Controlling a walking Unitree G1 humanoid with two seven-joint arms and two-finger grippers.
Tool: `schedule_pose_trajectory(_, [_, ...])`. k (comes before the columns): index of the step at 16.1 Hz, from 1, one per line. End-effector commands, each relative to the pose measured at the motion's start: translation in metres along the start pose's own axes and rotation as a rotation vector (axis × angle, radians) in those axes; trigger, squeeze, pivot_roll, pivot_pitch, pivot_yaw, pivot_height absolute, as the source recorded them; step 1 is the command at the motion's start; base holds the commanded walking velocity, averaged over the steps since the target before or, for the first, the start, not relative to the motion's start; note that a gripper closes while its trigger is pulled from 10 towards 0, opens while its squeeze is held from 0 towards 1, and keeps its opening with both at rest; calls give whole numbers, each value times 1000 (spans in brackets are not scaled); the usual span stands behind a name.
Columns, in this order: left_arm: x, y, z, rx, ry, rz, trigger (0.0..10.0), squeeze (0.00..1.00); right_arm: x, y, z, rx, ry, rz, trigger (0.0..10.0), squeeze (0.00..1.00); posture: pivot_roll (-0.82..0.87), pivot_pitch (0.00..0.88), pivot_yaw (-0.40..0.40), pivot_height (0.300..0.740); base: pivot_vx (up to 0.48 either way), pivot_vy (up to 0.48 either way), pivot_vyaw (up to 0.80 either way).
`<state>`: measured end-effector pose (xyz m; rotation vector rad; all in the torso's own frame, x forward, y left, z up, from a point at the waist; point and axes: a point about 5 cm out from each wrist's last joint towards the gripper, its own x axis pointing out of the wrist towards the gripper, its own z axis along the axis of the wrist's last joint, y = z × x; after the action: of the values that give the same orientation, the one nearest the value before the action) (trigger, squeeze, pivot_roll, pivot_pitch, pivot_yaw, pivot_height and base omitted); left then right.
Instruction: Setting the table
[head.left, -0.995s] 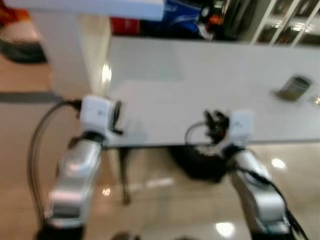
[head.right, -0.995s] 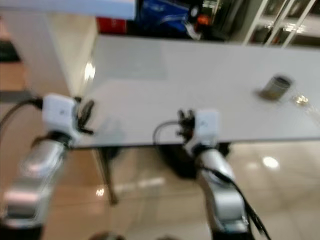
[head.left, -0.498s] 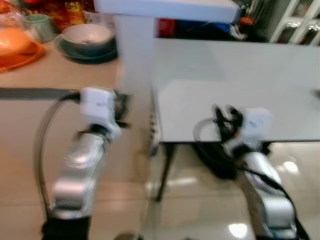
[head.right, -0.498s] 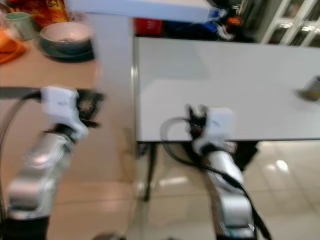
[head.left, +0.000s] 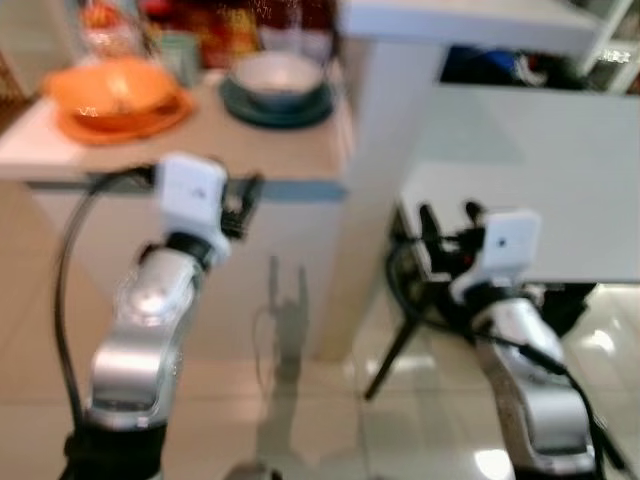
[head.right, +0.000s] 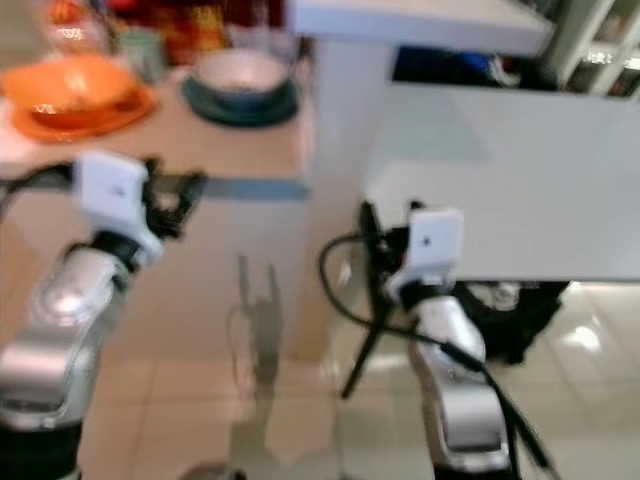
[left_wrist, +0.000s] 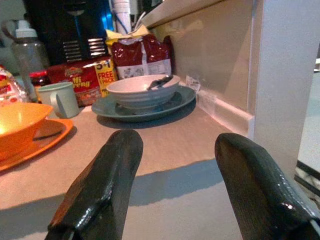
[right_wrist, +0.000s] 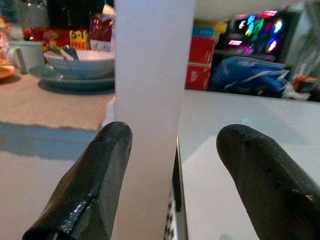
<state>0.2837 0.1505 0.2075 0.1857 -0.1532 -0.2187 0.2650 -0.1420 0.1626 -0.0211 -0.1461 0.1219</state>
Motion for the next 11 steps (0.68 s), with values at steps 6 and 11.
schedule_pose_trajectory(6, [8, 5, 20, 29, -50, -20, 10000, 0, 8, 3, 8, 51, -28, -2, 10000, 0, 154, 0, -67, 740, 0, 480, 0])
schedule_pose_trajectory(11, [13, -2, 23, 6, -50, -53, 10000, 0, 8, -1, 12, 61, -39, -19, 10000, 0, 149, 0, -58, 740, 0, 480, -741])
